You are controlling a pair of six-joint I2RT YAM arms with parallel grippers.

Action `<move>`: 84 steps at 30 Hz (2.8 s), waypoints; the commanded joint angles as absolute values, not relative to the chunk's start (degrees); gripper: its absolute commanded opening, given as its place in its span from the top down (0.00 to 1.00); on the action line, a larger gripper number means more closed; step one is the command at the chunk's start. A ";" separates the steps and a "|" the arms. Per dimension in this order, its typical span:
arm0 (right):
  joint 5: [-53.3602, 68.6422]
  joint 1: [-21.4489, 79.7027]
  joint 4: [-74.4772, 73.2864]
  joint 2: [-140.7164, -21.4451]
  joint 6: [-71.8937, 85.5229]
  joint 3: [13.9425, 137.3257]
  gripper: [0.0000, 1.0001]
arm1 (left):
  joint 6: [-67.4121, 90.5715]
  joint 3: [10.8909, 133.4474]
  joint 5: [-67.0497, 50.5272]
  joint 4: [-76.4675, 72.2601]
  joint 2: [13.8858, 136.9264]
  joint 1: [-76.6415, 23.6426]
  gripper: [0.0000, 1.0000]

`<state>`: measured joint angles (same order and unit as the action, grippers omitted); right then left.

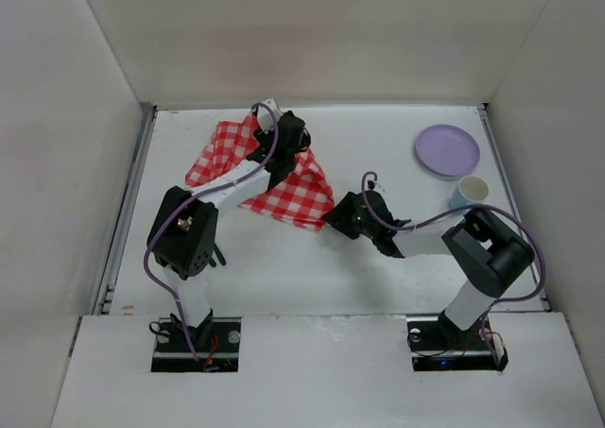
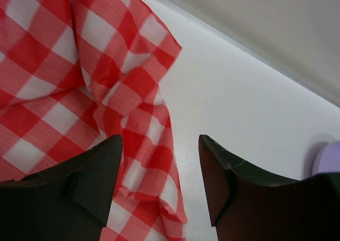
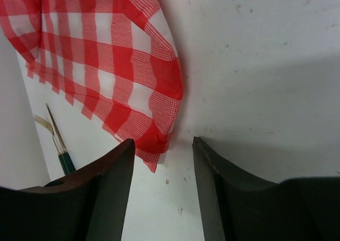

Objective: Set the dinner table for one person

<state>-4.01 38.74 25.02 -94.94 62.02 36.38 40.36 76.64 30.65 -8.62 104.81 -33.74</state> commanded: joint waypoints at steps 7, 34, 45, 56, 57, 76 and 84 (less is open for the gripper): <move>-4.49 39.68 29.18 -99.05 70.31 37.97 0.51 | 27.35 86.21 32.17 -2.91 103.97 -27.82 0.42; -3.69 38.54 35.85 -101.25 70.49 36.57 0.90 | -6.93 117.15 26.28 11.16 130.51 -32.47 0.29; -2.55 38.28 38.76 -101.25 70.31 34.63 0.90 | -17.13 123.40 28.74 11.52 138.60 -32.47 0.32; -2.29 38.27 39.81 -100.02 70.05 33.22 0.90 | -26.36 124.02 37.17 2.03 142.82 -32.65 0.44; -2.29 38.27 39.90 -100.19 70.05 33.22 0.90 | -26.89 123.67 37.70 1.33 142.82 -32.56 0.48; -10.52 22.29 -8.22 -92.28 39.85 86.05 0.98 | -5.74 143.68 36.75 8.25 127.54 -27.47 0.97; -28.63 27.18 -15.15 -91.25 4.87 111.07 0.97 | 33.18 121.03 29.01 8.47 101.12 -14.30 0.98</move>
<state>-19.25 22.83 -10.39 -93.60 23.83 117.36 13.85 132.27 30.83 10.50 114.37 -18.72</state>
